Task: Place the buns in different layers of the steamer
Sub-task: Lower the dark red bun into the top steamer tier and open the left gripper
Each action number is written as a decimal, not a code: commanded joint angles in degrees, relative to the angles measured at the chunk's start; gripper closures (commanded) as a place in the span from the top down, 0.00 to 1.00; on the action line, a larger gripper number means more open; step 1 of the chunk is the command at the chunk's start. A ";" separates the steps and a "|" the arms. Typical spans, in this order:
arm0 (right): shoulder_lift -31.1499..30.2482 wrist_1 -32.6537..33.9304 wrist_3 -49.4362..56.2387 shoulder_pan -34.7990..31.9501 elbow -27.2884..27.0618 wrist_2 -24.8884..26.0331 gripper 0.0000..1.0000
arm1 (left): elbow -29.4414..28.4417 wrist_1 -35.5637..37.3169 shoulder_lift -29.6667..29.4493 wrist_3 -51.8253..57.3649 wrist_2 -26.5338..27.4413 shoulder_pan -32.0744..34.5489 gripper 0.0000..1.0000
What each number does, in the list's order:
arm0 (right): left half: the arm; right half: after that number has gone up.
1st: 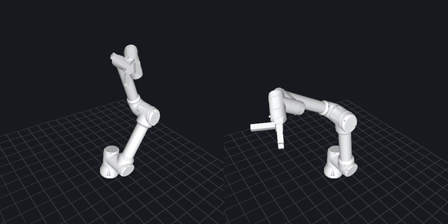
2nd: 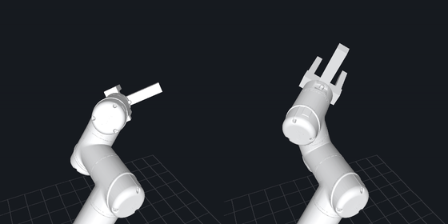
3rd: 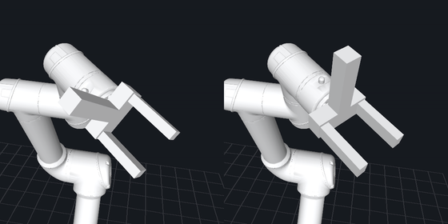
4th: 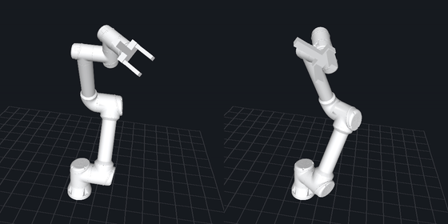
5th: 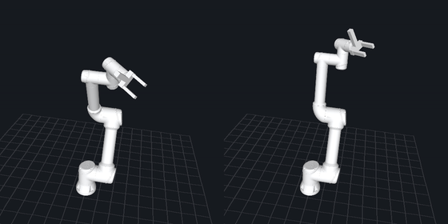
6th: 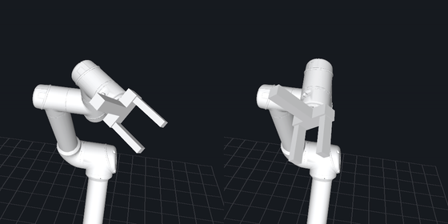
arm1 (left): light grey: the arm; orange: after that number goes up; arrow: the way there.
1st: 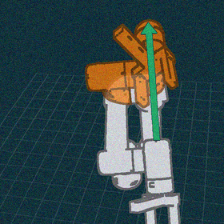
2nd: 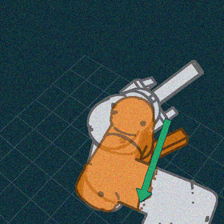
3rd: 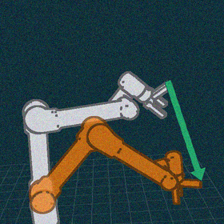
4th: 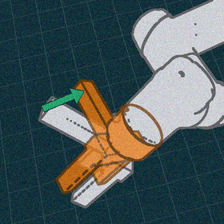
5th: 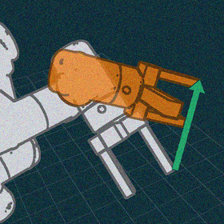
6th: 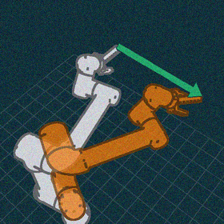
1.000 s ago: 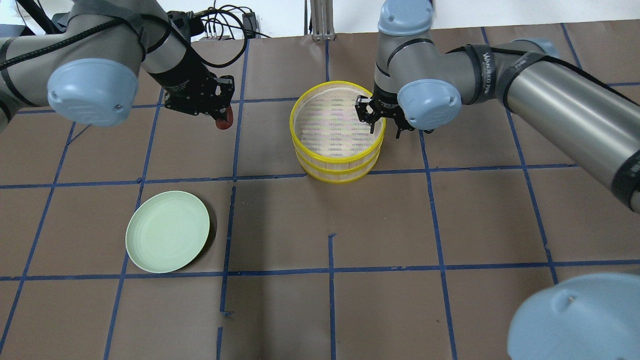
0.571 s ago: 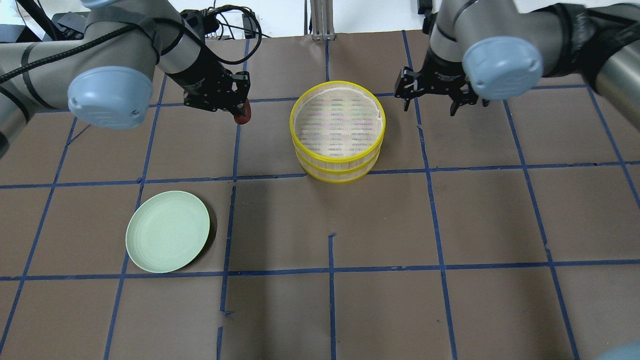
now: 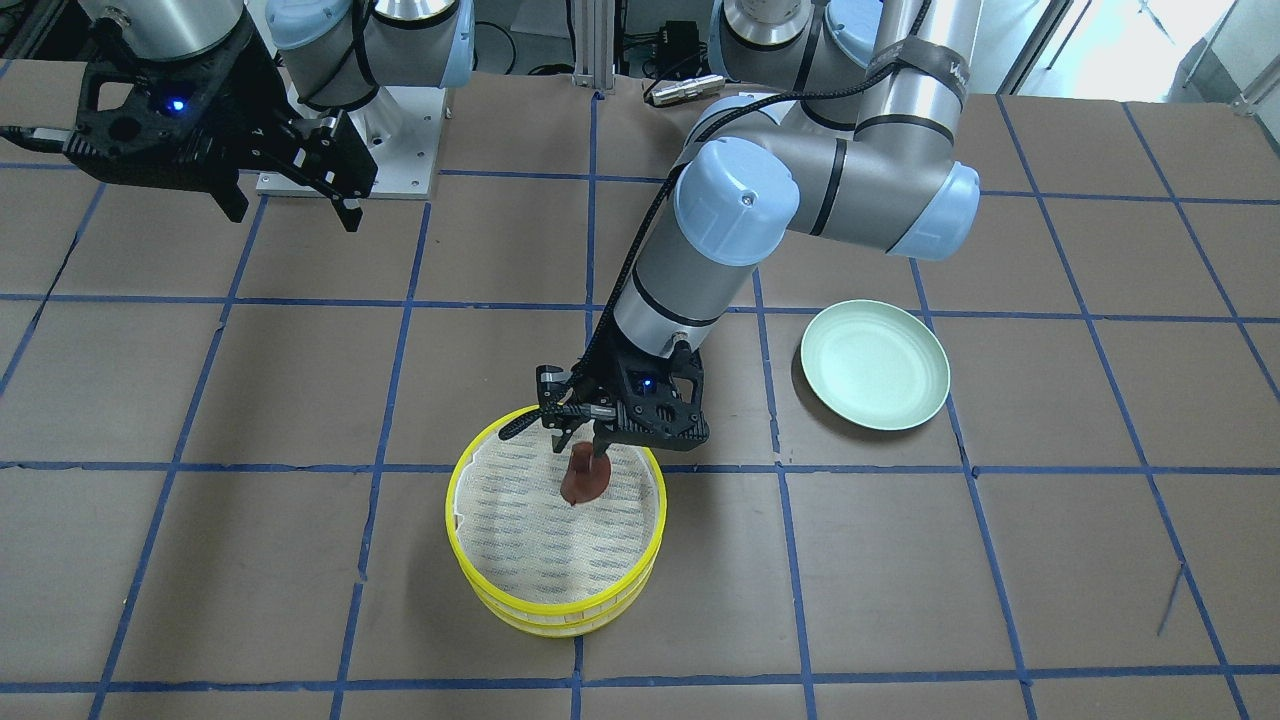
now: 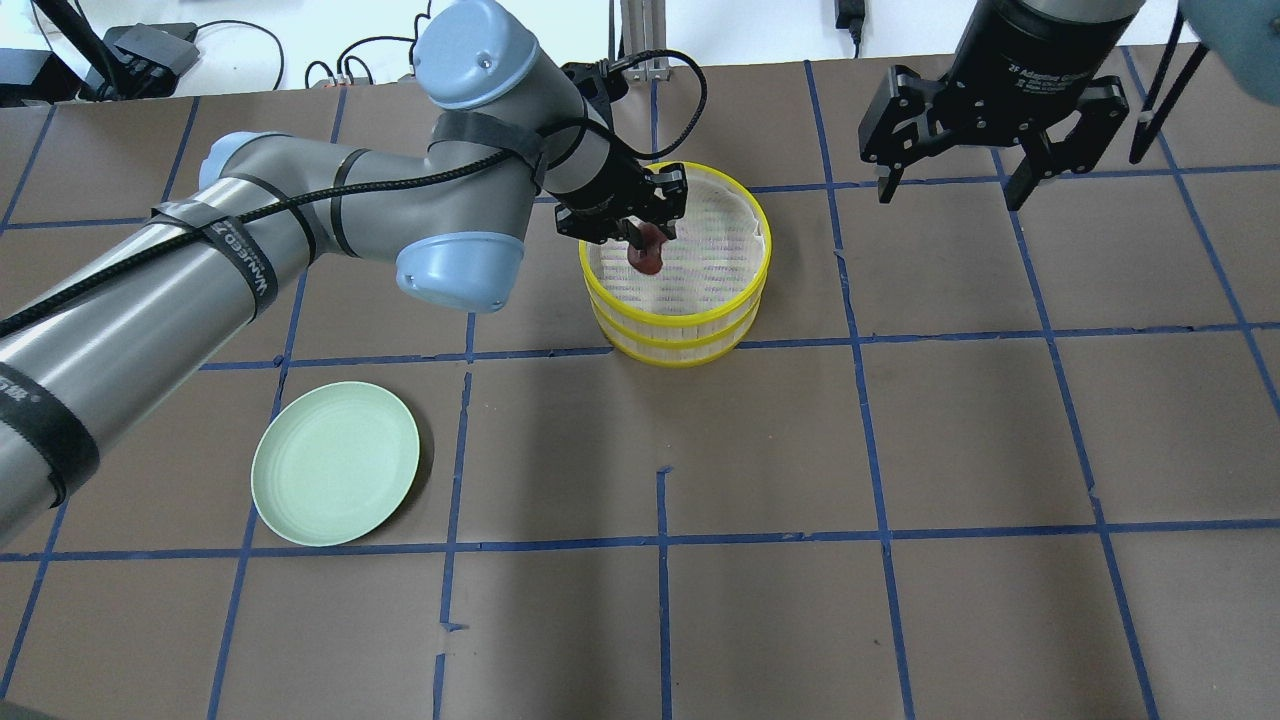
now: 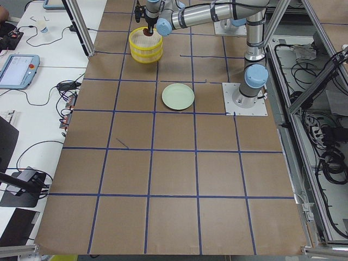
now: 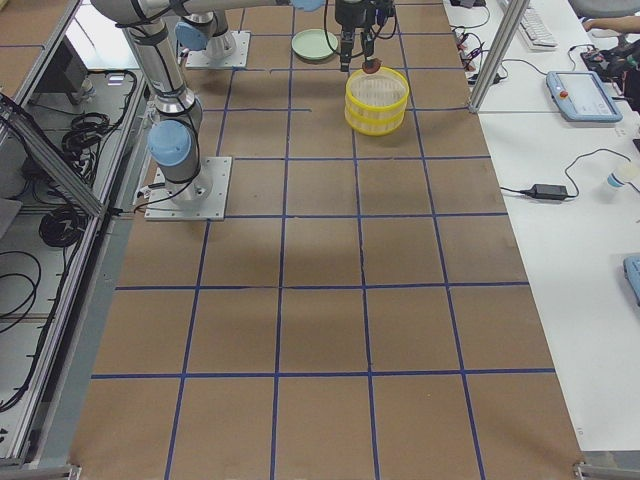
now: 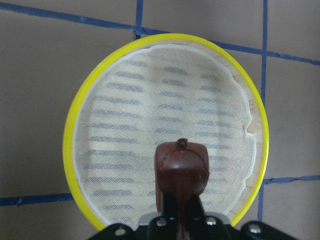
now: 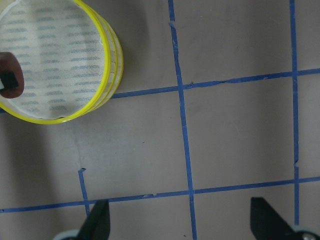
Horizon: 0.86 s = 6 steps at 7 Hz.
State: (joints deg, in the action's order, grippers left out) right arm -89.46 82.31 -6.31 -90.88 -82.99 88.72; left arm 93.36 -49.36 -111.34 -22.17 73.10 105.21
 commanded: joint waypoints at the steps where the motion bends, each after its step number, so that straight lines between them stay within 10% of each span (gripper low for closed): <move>1: 0.16 -0.14 2.18 -0.26 -0.68 3.19 1.00 | -0.72 0.41 0.24 2.28 2.20 0.25 1.00; 6: -0.10 5.93 7.63 -0.18 -1.29 2.42 1.00 | -1.07 -34.31 18.23 29.11 9.43 -21.50 1.00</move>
State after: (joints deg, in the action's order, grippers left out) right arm -89.47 87.96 0.84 -91.06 -84.17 91.23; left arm 92.33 -72.68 -98.12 4.00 82.25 89.79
